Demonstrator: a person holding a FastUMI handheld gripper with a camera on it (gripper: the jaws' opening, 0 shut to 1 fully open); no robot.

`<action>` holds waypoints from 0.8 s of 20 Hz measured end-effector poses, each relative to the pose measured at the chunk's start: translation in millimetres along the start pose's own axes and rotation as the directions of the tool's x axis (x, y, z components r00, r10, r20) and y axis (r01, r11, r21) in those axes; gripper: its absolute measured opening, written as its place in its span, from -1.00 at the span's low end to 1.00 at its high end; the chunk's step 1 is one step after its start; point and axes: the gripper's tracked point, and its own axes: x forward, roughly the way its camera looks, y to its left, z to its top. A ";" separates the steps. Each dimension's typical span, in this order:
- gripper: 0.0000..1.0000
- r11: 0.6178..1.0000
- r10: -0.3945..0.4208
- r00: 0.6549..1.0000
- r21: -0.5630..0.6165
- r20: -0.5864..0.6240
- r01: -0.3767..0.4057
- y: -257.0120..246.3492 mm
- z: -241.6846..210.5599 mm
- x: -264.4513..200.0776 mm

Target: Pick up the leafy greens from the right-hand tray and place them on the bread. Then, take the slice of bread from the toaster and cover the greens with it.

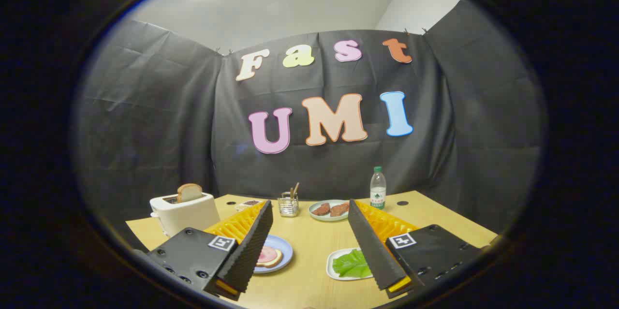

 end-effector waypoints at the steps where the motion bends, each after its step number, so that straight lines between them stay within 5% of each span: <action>1: 0.97 1.000 0.006 1.000 0.002 -0.006 -0.006 1.7 -1.1 -0.1; 16: 0.97 0.999 -0.051 0.999 0.014 -0.003 0.051 -4.4 35.9 -1.2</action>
